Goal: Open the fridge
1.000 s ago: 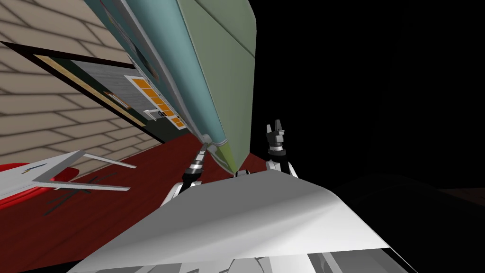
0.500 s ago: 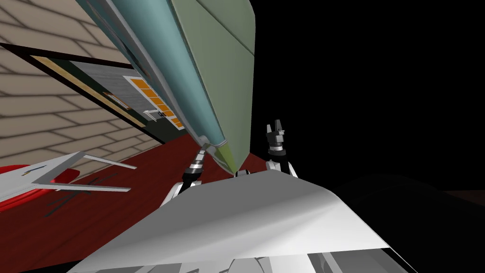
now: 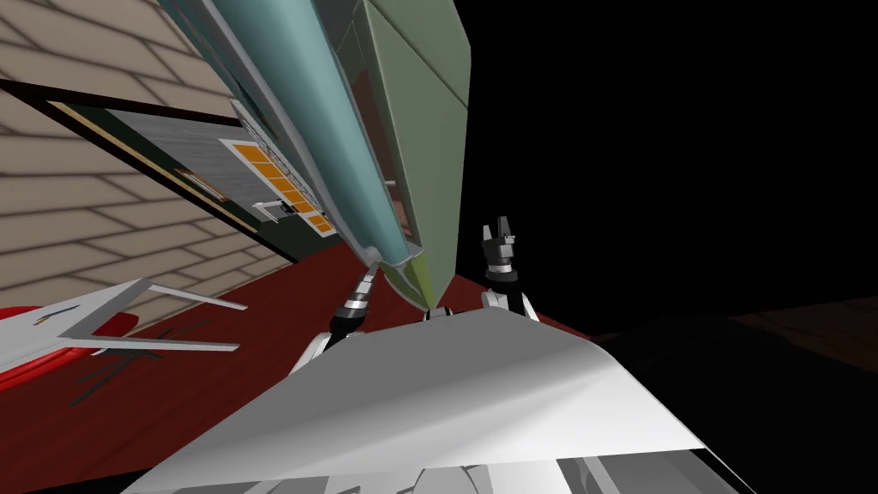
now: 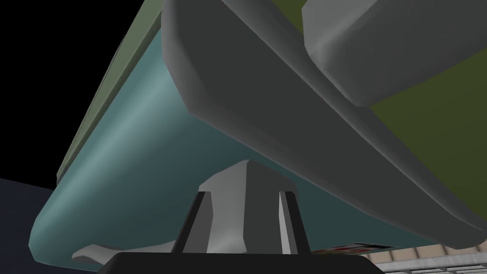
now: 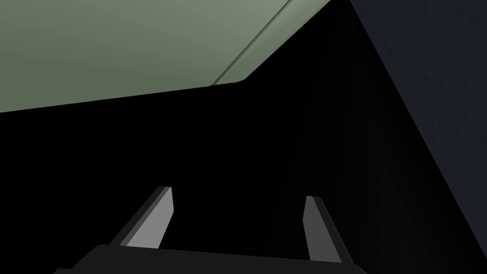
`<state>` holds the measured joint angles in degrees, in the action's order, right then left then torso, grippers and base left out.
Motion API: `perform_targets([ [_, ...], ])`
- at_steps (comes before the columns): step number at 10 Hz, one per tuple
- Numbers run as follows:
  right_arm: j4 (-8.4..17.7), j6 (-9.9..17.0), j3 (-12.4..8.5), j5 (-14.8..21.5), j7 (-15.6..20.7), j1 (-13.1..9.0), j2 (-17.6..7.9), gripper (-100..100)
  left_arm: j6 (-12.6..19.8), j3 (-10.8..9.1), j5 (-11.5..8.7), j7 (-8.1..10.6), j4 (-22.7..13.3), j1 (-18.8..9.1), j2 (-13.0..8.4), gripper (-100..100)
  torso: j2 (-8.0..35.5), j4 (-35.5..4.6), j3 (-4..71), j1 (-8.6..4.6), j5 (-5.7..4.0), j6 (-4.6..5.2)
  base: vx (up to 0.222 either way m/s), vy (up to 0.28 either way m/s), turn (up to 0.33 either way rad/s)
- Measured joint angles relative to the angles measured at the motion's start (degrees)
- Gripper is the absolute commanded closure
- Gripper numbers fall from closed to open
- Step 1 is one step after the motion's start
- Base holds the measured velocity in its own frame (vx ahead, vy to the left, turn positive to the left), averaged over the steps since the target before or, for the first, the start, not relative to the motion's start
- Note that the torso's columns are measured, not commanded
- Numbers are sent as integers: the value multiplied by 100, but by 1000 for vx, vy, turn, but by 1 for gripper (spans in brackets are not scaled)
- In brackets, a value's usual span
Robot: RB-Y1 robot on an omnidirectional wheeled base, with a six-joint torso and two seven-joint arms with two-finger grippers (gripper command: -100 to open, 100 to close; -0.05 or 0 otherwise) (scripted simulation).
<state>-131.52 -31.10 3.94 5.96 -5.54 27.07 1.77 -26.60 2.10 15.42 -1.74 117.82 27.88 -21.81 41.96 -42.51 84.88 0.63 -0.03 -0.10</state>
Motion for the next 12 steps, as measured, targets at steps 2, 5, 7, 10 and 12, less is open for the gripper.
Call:
perform_targets([
  [2, 0, 0, 0, 0, 0, 0, 1, 0, -82, 97, 7, 89, 51, 75, -144, 100, -42, 2, 32, -33, -14, 7, -97, 274, -51],
  [5, 0, 0, 0, 0, 0, 0, 0, 0, -207, 253, 5, 260, 213, 241, -451, 100, -51, -15, 44, -3, -16, 16, -96, 336, -87],
  [7, 0, 0, 0, 0, 0, 1, 0, 0, -352, 286, -4, 314, 249, 300, -544, 100, -40, 0, 35, -55, -22, 17, -116, 295, -81],
  [10, 0, 0, 0, 0, 0, 1, 0, 0, -495, 414, -2, 460, 359, 385, -792, 100, -22, -3, 23, -55, -17, 15, -80, 266, -58],
  [12, -1, -1, 1, 0, 0, 2, 2, 0, -564, 454, 12, 472, 386, 441, -838, 100, -20, 29, 7, -88, -13, 21, -11, 253, -93],
])
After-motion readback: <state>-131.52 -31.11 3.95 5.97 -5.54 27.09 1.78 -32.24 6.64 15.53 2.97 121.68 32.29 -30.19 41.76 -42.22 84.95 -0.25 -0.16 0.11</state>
